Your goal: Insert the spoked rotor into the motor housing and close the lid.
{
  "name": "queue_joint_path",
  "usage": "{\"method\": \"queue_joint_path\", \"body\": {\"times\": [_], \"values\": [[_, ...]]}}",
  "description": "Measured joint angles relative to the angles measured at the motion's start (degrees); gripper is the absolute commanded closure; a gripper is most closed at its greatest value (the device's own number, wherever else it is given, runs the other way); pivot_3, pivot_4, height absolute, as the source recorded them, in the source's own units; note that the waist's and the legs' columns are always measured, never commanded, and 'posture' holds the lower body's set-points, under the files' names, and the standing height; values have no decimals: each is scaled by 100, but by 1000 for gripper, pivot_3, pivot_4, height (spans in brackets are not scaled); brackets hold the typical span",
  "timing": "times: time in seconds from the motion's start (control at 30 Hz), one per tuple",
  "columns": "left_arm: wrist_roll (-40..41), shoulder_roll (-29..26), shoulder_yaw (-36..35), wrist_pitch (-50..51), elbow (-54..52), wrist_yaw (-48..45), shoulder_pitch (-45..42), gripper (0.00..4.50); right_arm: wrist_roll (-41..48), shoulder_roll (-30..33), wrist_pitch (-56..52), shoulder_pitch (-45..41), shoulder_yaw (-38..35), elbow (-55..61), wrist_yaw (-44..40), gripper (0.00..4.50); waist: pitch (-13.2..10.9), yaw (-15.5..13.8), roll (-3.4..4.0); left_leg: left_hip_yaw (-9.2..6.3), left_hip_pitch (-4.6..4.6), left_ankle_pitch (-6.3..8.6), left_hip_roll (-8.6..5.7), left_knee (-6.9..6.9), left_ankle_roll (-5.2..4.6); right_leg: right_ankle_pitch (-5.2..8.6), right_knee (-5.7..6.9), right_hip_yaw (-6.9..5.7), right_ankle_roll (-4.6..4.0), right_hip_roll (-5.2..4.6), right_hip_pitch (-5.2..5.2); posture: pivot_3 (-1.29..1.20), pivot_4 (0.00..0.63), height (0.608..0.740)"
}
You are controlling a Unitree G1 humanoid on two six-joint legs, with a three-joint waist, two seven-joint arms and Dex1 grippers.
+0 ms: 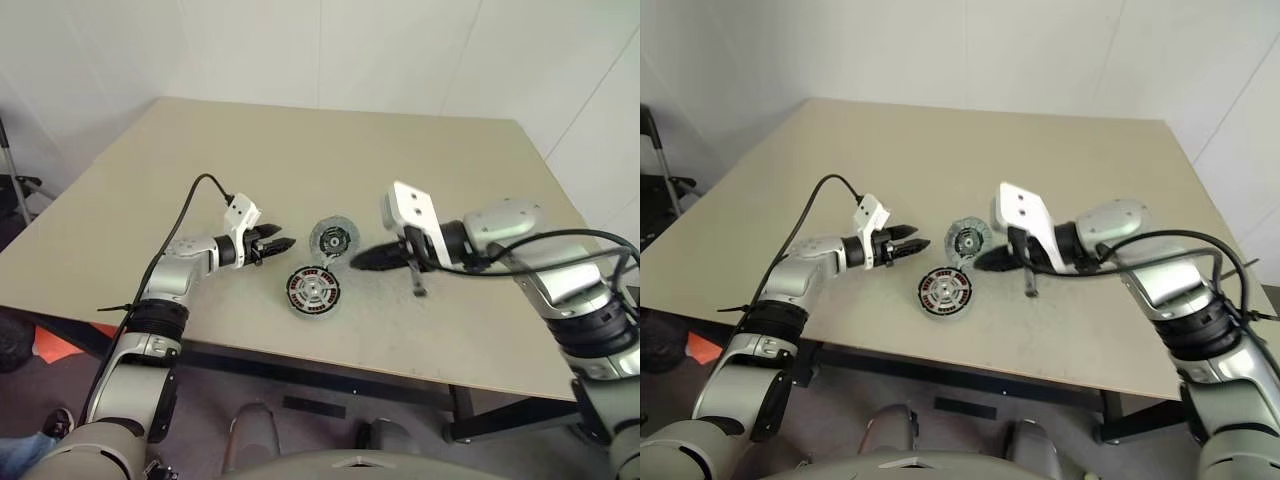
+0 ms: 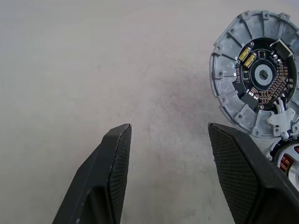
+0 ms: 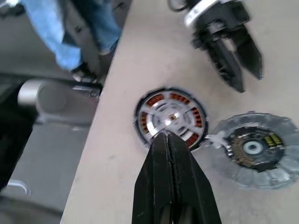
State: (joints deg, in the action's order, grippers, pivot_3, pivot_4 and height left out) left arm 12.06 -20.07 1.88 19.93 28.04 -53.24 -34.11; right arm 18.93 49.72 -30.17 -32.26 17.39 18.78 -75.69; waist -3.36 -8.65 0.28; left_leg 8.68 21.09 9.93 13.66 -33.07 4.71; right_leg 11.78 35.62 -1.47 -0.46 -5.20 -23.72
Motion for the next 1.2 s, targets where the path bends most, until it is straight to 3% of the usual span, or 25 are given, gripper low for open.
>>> {"method": "queue_joint_path", "body": {"times": [0.07, 0.33, 0.77, 1.07, 1.2], "values": [[-2, 1, 1, -2, 72, -6, -4, 1728, -308, 144, 483, 17, 223, -20, -264, 3987, 0, 11, 0, 0, -5, 0, 1, -4, -1, 0, 6, 0, 0, 0, 4, 0, 0, 740], [-2, 42, 7, -41, 102, -1, -116, 1728, -1729, -339, 2061, -113, 1084, -998, -207, 1264, 1, 97, 0, 0, -5, 0, 2, -13, -6, -4, 15, 0, -6, 1, 2, 0, 0, 740], [-5, 77, -1, -146, 189, 122, -104, 1728, -3058, -1675, 4552, -1751, 1673, -3910, -185, 1264, 2, 240, -3, -1, 8, 16, 4, -24, -41, -6, 15, -7, -13, 1, -4, 0, 0, 740], [7, 62, -21, -145, 185, 211, -48, 1728, -3515, -2017, 5843, -2226, 1744, -5572, -10, 1264, 2, 308, -4, -1, 19, 28, 3, -43, -64, -6, 15, -7, -14, 0, -5, 0, 0, 740], [15, 50, -22, -144, 181, 219, -41, 1728, -3596, -2009, 5844, -2151, 1708, -5413, 42, 1264, 1, 315, -5, -1, 19, 29, 5, -45, -67, -6, 14, -7, -15, 2, -5, 0, 0, 740]]}}
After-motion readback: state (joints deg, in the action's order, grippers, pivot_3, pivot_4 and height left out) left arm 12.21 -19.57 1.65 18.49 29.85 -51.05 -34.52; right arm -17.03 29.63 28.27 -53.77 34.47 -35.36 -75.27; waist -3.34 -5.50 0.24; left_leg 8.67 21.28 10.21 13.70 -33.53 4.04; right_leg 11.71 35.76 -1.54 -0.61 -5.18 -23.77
